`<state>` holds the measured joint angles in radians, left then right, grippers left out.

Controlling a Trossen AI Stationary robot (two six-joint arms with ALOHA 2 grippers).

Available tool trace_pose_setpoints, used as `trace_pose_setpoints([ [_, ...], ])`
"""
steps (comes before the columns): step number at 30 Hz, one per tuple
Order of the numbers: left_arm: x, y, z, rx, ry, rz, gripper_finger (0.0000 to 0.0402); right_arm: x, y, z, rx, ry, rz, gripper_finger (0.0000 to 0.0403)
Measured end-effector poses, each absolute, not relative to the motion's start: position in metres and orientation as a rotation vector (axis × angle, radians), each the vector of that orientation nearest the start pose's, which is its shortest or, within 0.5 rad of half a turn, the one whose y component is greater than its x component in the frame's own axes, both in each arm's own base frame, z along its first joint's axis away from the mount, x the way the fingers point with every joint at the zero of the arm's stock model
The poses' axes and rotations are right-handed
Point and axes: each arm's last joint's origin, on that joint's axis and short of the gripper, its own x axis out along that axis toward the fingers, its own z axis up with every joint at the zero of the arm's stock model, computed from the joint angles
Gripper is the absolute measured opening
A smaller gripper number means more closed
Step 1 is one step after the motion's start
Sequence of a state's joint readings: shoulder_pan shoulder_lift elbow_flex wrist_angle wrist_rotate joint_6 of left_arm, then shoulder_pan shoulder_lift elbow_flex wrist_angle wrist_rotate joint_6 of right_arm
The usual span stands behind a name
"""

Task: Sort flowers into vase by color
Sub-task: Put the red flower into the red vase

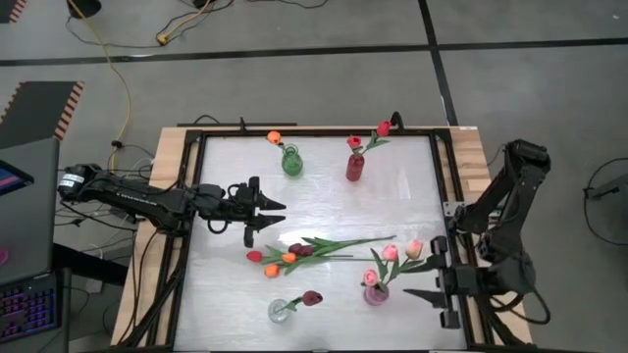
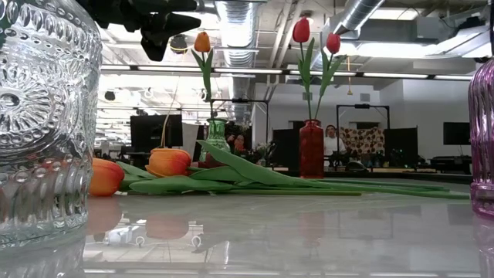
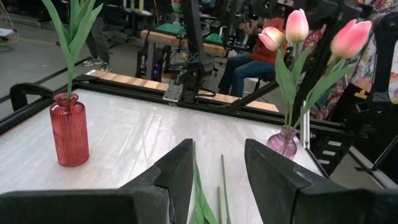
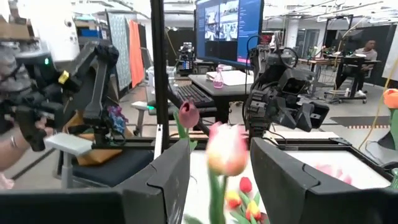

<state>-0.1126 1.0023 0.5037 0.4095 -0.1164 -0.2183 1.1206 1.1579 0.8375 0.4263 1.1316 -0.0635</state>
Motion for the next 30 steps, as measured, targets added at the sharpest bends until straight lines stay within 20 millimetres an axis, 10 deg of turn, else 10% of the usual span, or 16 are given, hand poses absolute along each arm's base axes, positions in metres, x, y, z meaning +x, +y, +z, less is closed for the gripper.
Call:
trace_pose_setpoints([
  [30, 0.217, -0.021, 0.253, -0.219, 0.088, 0.014, 0.0132, 0.116, 0.105, 0.389, -0.020, -0.144, -0.250, 0.0195],
])
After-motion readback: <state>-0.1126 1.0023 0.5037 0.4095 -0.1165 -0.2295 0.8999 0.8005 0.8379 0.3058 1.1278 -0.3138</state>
